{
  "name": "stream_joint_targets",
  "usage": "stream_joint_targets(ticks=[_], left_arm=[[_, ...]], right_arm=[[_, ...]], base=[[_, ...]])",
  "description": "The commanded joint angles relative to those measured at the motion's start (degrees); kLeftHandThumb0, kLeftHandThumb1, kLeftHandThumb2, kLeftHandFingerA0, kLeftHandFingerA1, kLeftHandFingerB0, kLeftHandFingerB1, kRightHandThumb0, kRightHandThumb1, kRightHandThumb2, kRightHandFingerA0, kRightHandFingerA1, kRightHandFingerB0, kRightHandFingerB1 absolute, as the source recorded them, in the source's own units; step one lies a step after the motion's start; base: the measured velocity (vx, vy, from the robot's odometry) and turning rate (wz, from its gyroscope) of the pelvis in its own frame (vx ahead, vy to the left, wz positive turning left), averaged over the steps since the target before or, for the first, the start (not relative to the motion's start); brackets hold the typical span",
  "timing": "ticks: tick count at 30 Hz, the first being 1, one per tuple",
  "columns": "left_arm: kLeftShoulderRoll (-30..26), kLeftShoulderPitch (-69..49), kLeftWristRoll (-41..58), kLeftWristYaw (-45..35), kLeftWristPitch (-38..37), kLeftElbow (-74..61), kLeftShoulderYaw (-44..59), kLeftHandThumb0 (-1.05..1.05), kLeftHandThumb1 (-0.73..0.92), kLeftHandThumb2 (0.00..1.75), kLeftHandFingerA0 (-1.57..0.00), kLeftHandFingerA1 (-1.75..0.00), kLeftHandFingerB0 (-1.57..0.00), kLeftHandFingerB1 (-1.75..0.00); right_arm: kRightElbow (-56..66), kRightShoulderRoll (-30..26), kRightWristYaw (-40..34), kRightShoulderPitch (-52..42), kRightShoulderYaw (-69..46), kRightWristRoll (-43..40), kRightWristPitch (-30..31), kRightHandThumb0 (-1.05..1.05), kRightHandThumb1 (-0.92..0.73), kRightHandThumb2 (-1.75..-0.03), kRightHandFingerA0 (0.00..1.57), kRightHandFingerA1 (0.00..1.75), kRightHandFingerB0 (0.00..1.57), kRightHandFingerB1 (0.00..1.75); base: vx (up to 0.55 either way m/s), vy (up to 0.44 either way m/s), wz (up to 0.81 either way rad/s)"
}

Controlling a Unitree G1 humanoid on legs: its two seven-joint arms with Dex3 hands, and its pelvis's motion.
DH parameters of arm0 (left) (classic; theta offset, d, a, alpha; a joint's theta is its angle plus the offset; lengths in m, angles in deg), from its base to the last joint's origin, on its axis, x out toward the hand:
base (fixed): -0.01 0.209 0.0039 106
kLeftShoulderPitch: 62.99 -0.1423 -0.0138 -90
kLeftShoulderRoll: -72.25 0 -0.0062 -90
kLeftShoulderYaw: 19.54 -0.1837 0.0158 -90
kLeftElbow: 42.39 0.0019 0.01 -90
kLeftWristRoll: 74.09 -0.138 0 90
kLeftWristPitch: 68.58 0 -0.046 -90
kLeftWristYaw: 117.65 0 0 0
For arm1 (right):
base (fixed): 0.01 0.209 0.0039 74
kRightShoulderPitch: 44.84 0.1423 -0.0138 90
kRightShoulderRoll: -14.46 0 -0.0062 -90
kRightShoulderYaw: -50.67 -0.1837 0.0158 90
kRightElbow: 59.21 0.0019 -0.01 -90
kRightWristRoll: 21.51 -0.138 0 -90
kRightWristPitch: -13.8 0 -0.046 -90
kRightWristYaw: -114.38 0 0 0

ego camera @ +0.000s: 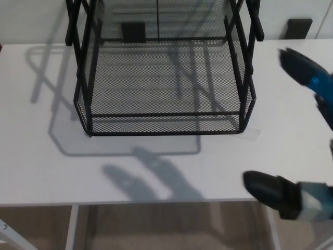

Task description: The robot walks towards a file tray kept in the middle of a desk and uses its right hand to grab a tray and pulls it out towards itself

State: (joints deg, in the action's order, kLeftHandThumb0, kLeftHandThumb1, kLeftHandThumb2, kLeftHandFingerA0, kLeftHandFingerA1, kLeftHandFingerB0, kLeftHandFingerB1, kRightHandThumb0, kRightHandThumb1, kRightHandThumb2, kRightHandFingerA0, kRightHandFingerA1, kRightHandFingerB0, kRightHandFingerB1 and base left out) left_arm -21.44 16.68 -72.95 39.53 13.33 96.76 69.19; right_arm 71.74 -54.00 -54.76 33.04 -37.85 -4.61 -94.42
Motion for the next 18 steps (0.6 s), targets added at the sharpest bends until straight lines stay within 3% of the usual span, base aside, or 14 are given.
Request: stream_joint_targets(ticks=[1, 2, 4, 5, 7, 8, 10, 12, 13, 14, 15, 16, 17, 18], left_arm=[[-3.9, -0.4, -9.2, 5.3, -6.4, -3.5, -4.7, -0.47, 0.21, 0.74, -0.6, -0.74, -0.44, -0.66], [-3.8, -0.2, -9.1, 5.2, -6.3, -3.3, -4.7, -0.47, 0.2, 0.74, -0.61, -0.75, -0.45, -0.66], [-3.7, 0.2, -8.8, 5.1, -6.0, -3.2, -4.5, -0.44, 0.19, 0.74, -0.62, -0.75, -0.45, -0.65], [-3.5, 0.4, -7.8, 4.3, -5.5, -3.2, -3.9, -0.39, 0.18, 0.73, -0.6, -0.75, -0.45, -0.66], [-3.7, 0.3, -7.6, 3.7, -5.4, -3.7, -3.9, -0.41, 0.19, 0.73, -0.6, -0.74, -0.45, -0.65], [-4.1, 0.3, -7.6, 3.3, -4.5, -4.9, -4.0, -0.43, 0.2, 0.74, -0.61, -0.74, -0.45, -0.65], [-4.4, -0.1, -7.7, 2.7, -3.8, -6.2, -4.2, -0.44, 0.21, 0.74, -0.61, -0.73, -0.45, -0.64], [-4.5, 0.0, -7.3, 2.3, -3.2, -6.5, -4.0, -0.43, 0.21, 0.73, -0.6, -0.73, -0.46, -0.64], [-4.4, -0.3, -6.9, 1.9, -2.4, -7.4, -3.7, -0.42, 0.21, 0.72, -0.59, -0.72, -0.46, -0.63], [-4.5, -0.4, -6.6, 1.6, -1.9, -8.0, -3.6, -0.42, 0.21, 0.73, -0.59, -0.72, -0.46, -0.63], [-4.5, -0.4, -6.6, 1.6, -1.9, -8.1, -3.5, -0.42, 0.21, 0.73, -0.59, -0.72, -0.46, -0.63], [-4.6, -0.5, -6.9, 1.8, -2.0, -8.2, -3.7, -0.42, 0.22, 0.73, -0.59, -0.71, -0.46, -0.63], [-4.6, -0.6, -7.0, 1.9, -2.0, -8.2, -3.7, -0.42, 0.22, 0.73, -0.59, -0.71, -0.46, -0.62], [-4.8, -0.8, -7.5, 2.1, -2.4, -8.2, -4.0, -0.44, 0.22, 0.73, -0.59, -0.71, -0.46, -0.63]], right_arm=[[-11.4, 0.1, 8.3, 24.8, 19.9, 65.7, 9.5, -0.75, -0.47, -0.54, 0.0, 0.47, 0.15, 0.39], [-12.9, 0.1, 8.7, 25.6, 20.5, 66.8, 10.8, -0.75, -0.43, -0.6, 0.0, 0.39, 0.12, 0.4], [-16.6, -0.7, 6.7, 27.5, 21.5, 68.4, 13.2, -0.74, -0.39, -0.58, 0.0, 0.42, 0.16, 0.4], [-18.5, -1.1, 5.7, 28.5, 22.0, 69.4, 14.4, -0.57, -0.31, -0.8, 0.0, 0.34, 0.11, 0.48], [-20.8, -2.1, 5.1, 30.0, 22.8, 71.0, 15.9, -0.58, -0.31, -0.8, 0.0, 0.32, 0.11, 0.47], [-23.3, -3.2, 4.2, 31.6, 23.3, 72.0, 16.9, -0.71, -0.4, -0.83, 0.01, 0.32, 0.14, 0.46], [-24.6, -4.3, 4.3, 32.8, 24.1, 73.5, 17.6, -0.68, -0.39, -0.83, 0.0, 0.33, 0.14, 0.45], [-25.3, -4.8, 3.7, 33.2, 24.6, 73.9, 18.2, -0.69, -0.4, -0.83, 0.0, 0.33, 0.14, 0.45], [-25.8, -4.8, 3.8, 33.2, 25.0, 73.4, 18.5, -0.76, -0.45, -0.54, 0.0, 0.44, 0.17, 0.35], [-26.3, -4.9, 3.5, 33.2, 25.4, 73.0, 18.8, -0.64, -0.37, -0.81, 0.01, 0.35, 0.12, 0.45], [-26.5, -5.0, 3.4, 33.3, 25.6, 73.0, 19.1, -0.64, -0.37, -0.81, 0.01, 0.35, 0.12, 0.45], [-26.8, -5.0, 3.5, 33.2, 25.9, 72.8, 19.4, -0.74, -0.43, -0.53, 0.0, 0.42, 0.18, 0.33], [-26.9, -5.2, 3.4, 33.0, 26.3, 73.1, 19.6, -0.74, -0.43, -0.53, 0.0, 0.42, 0.17, 0.33], [-27.2, -5.2, 2.7, 32.6, 26.8, 73.0, 20.0, -0.61, -0.35, -0.8, 0.02, 0.38, 0.12, 0.44]], base=[[0.0, 0.0, 0.0], [0.0, 0.0, 0.0], [0.0, 0.0, 0.0], [0.0, 0.0, 0.0], [0.0, 0.0, 0.0], [0.0, 0.0, 0.0], [0.0, 0.0, 0.0], [0.0, 0.0, 0.0], [0.0, 0.0, 0.0], [0.0, 0.0, 0.0], [0.0, 0.0, 0.0], [0.0, 0.0, 0.0], [0.0, 0.0, 0.0], [0.0, 0.0, 0.0]])
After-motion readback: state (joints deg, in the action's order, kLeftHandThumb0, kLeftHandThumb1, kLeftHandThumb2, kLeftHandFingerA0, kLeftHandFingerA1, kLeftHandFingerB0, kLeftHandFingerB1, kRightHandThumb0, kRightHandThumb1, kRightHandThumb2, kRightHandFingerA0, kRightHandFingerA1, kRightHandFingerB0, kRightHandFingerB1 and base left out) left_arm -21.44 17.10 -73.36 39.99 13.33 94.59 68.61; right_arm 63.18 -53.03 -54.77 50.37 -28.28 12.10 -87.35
